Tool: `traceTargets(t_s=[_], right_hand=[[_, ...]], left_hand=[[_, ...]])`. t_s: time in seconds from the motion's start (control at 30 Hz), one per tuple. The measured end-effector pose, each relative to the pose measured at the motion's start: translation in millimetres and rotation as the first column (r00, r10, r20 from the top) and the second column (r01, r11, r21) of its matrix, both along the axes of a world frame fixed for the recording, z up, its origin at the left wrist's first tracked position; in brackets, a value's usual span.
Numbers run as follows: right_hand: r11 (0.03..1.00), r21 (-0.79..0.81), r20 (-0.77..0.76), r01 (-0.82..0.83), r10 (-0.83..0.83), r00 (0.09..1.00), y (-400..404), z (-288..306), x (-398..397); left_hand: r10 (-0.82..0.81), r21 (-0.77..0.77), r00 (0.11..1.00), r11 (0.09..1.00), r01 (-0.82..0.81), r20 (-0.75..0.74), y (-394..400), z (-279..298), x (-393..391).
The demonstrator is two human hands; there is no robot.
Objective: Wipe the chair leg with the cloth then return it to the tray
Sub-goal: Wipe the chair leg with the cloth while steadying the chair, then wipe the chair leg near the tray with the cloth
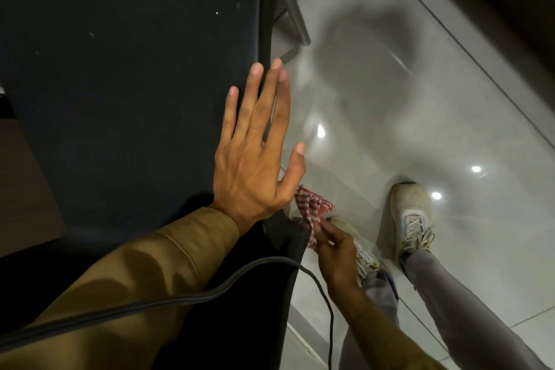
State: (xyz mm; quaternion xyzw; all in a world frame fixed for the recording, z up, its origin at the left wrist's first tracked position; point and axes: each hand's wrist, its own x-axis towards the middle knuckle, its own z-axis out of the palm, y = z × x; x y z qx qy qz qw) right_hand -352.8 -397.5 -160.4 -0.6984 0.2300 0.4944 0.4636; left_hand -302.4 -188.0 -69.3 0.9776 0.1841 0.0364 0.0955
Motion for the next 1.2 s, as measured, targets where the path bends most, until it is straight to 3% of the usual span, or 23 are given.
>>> traceTargets(t_s=[0.17,0.27,0.43,0.57,0.77,0.87,1.03,1.2], right_hand=[[0.996,-0.076,-0.169,-0.035,0.022,0.985,4.9,-69.1,7.4],[0.992,-0.121,-0.196,-0.018,-0.007,0.981,9.3,-81.8,10.0],[0.989,-0.091,-0.152,-0.114,0.099,0.983,2.9,-26.4,13.9],[0.978,-0.004,-0.081,-0.208,0.207,0.975,2.7,34.8,32.0],[0.926,0.082,-0.107,-0.368,0.376,0.921,-5.6,55.2,100.8],[0.950,-0.032,0.034,-0.312,0.313,0.949,13.8,48.2,135.8],[0.986,-0.073,0.209,-0.149,0.162,0.964,53.9,26.3,195.6],[0.996,-0.082,0.237,0.041,-0.020,0.971,99.1,16.3,256.5]], left_hand=[[0.001,0.020,1.000,1.000,-0.001,-0.001,0.5,-3.2,-0.7],[0.004,0.043,1.000,0.999,-0.003,-0.027,0.5,-3.7,-0.6],[-0.020,0.115,0.990,0.993,0.037,-0.140,0.7,2.5,-0.7],[-0.031,0.061,0.985,0.997,0.042,-0.172,0.6,8.5,0.6],[0.078,0.091,0.976,0.994,-0.061,-0.202,1.5,36.9,27.7],[0.101,0.044,0.987,0.994,-0.096,-0.123,28.2,47.7,71.3],[0.230,-0.022,0.941,0.970,-0.242,-0.250,98.8,44.4,148.6],[0.211,-0.120,0.913,0.956,-0.267,-0.349,143.7,32.2,200.9]])
